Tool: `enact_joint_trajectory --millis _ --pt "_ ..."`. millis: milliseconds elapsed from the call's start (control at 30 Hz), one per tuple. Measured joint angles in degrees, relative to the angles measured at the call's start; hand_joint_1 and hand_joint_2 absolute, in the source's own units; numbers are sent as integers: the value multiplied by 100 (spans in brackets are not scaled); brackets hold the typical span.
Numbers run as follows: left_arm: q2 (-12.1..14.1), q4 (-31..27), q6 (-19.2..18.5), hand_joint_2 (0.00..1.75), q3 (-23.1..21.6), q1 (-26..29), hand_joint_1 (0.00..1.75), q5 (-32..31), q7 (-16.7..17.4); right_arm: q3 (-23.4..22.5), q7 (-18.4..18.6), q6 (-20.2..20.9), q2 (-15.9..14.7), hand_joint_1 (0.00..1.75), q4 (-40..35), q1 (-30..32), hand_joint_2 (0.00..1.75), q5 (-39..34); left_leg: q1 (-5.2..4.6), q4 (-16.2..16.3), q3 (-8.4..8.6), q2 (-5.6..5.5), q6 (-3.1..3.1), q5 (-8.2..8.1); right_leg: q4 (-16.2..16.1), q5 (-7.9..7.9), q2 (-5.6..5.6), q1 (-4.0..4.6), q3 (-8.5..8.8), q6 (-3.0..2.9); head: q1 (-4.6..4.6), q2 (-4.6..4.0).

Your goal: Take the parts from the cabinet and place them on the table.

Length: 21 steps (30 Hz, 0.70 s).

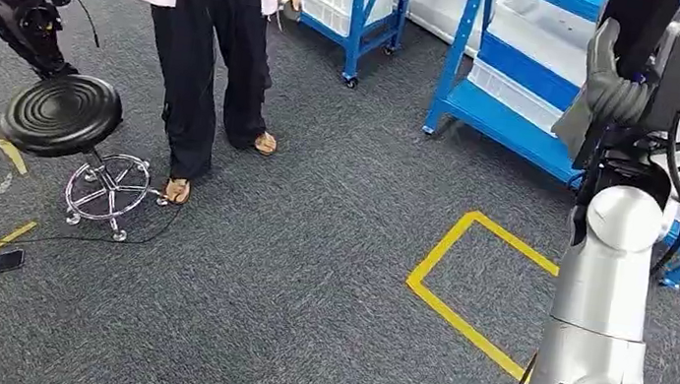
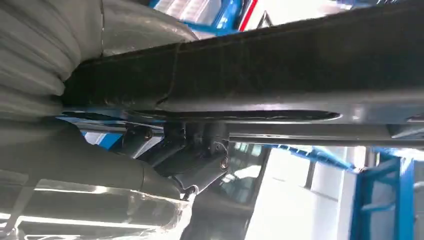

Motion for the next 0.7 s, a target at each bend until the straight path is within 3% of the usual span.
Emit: enact_joint_trajectory --millis 33,100,133,167,200,233,300,333,367,400,433,467,500,533,633,667,700 --pt "0 0 0 175 -2 -2 0 -18 9 7 -7 0 -26 175 -15 14 175 4 -14 71 -39 -77 -48 -26 -44 19 -20 49 29 -77 -15 -2" --pt "-4 0 -13 175 -2 26 0 -68 11 0 -2 -2 -57 175 -50 100 175 4 14 30 -76 -160 -117 17 -24 21 -125 90 20 -155 -2 0" --pt "-7 0 -22 175 -2 53 0 -109 9 2 -4 -2 -59 175 -79 128 175 4 27 12 -95 -210 -153 34 -29 38 -182 84 26 -195 -4 0" --pt "-2 0 -20 175 -4 76 0 -131 -13 7 -4 -4 -61 175 -96 140 175 4 50 49 -124 -187 -164 9 -63 71 -237 -4 38 -248 -15 0" --pt "-22 0 -22 175 -7 94 0 -160 -55 15 -7 -11 -61 175 -116 163 175 0 4 204 -181 115 -188 -113 -64 68 -277 18 47 -277 -15 0" --pt "-33 0 -33 175 -7 97 0 -170 -102 15 -31 -28 -68 175 -138 192 175 -26 14 532 -334 308 -216 -313 -63 67 -324 33 50 -336 -79 0" --pt "-57 0 -35 175 -7 97 0 -135 -190 15 -100 -57 -72 175 -125 239 175 -127 46 1456 -785 469 -255 -722 -63 61 -436 75 46 -364 -70 0" --pt "-74 0 -33 175 -7 102 0 -100 -201 20 -155 -57 -70 175 -96 249 175 -171 52 1830 -975 494 -269 -830 -62 57 -504 87 42 -369 -77 0" --pt "-79 2 -31 175 -4 111 0 -53 -184 26 -203 -55 -59 175 -61 245 175 -205 54 1899 -1013 502 -269 -798 -62 56 -555 92 45 -369 -74 0" --pt "-81 2 -26 175 0 115 0 -37 -144 39 -243 -52 -50 175 -13 223 175 -234 55 1690 -909 507 -260 -642 -62 52 -610 95 50 -370 -77 0" --pt "-81 2 -31 175 7 115 0 -33 -114 48 -258 -52 -39 175 31 177 175 -265 54 1277 -697 517 -239 -428 -62 51 -659 98 53 -370 -77 0" --pt "-77 2 -39 175 9 115 0 -37 -103 48 -262 -52 -37 175 83 95 175 -295 46 722 -395 595 -208 -193 -62 50 -706 101 55 -369 -75 0" --pt "-74 2 -61 175 7 111 0 -48 -96 48 -267 -52 -41 175 133 -16 175 -328 20 205 -91 859 -159 -57 -62 48 -747 117 59 -365 -79 -2" --pt "-74 0 -99 175 7 100 0 -57 -96 46 -271 -52 -57 175 157 -88 175 -352 -35 102 -54 914 -169 -89 -52 23 -787 179 42 -324 -72 0" --pt "-74 0 -177 175 4 125 0 -114 -162 46 -302 -52 -146 175 219 -172 175 -372 -67 86 -81 699 -107 -66 -98 14 -942 158 91 -259 -44 0" --pt "-72 0 -214 175 4 132 0 -125 -192 44 -297 -52 -157 175 227 -172 175 -374 -66 34 -59 640 -61 -34 -105 4 -999 180 115 -221 -46 0" --pt "-88 2 -242 175 2 147 0 -157 -223 37 -284 -57 -207 175 227 -165 175 -372 -13 -30 -5 606 -14 20 -5 -61 -896 161 45 -198 -28 0"
